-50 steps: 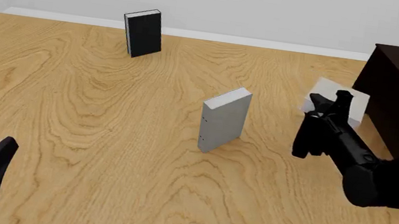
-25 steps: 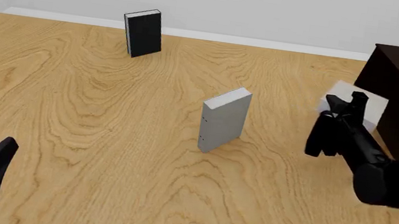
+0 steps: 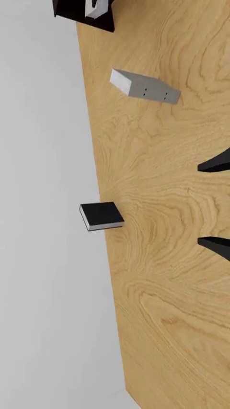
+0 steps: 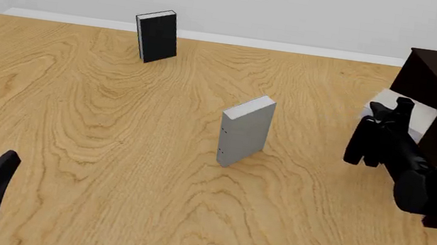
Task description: Pick up the book on the right and place it on the cabinet shelf.
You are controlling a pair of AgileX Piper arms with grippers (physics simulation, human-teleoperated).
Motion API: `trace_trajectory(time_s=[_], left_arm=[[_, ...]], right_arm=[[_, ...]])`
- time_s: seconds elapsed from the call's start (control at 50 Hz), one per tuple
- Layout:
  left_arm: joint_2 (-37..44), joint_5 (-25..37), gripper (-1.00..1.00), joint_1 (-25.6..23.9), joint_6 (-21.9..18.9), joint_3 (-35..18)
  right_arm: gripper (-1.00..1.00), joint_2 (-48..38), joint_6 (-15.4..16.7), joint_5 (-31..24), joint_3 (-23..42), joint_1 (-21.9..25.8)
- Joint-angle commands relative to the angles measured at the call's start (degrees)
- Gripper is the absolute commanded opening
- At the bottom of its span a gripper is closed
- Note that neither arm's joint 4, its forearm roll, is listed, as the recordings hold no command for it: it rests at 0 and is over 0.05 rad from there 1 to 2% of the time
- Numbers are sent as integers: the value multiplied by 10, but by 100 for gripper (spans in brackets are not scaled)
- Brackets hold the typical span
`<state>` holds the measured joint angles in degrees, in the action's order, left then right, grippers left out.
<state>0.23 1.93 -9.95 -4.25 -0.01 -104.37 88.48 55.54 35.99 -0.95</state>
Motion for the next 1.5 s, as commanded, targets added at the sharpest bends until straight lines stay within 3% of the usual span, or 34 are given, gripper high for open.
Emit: trace_trajectory(time_s=[0.02, 0.22, 0.3, 0.34, 0.48, 0.64, 0.74, 0.78, 0.82, 0.84, 0.88, 0.92, 1.2, 1.24, 1.26, 1.3, 1.4, 1.44, 1.5], left_arm=[[0, 0, 100, 0, 0, 0], [0, 0, 100, 1, -1, 0], [0, 1, 100, 0, -1, 0], [1, 1, 100, -1, -2, 0], [1, 2, 100, 0, -2, 0], [1, 4, 100, 0, -5, 0], [-1, 7, 100, 0, -5, 0], [-2, 8, 100, 0, -6, 0], [-1, 8, 100, 0, -7, 0], [-1, 9, 100, 0, -6, 0], [-2, 11, 100, -3, -7, 0], [-2, 11, 100, -3, -7, 0], [-2, 18, 100, -3, -10, 0], [-2, 19, 100, -3, -11, 0], [-2, 19, 100, -3, -11, 0], [-2, 20, 100, -3, -11, 0], [-2, 21, 100, -3, -12, 0], [-2, 21, 100, -3, -11, 0], [-2, 22, 100, -4, -11, 0]], right_arm=[[-100, -11, -9, -3, 21, -16], [-100, -17, -18, -13, 37, -34], [-100, -29, -5, -4, 36, -44], [-100, -21, -16, -14, 39, -42], [-100, -29, 0, -20, 53, -53], [-100, -28, -23, -42, 79, -61], [-100, -43, -12, -38, 84, -67], [-100, -35, -33, -51, 97, -72], [-100, -39, -29, -53, 99, -72], [-100, -32, -46, -64, 107, -75], [-100, -49, -23, -54, 108, -78], [-100, -42, -41, -65, 119, -79], [-100, -79, -27, -73, 154, -85], [-100, -77, -39, -77, 161, -86], [-100, -85, -26, -72, 159, -89], [-100, -80, -42, -81, 163, -90], [-100, -97, -23, -65, 153, -96], [-100, -91, -37, -69, 155, -101], [-100, -97, -32, -64, 149, -105]])
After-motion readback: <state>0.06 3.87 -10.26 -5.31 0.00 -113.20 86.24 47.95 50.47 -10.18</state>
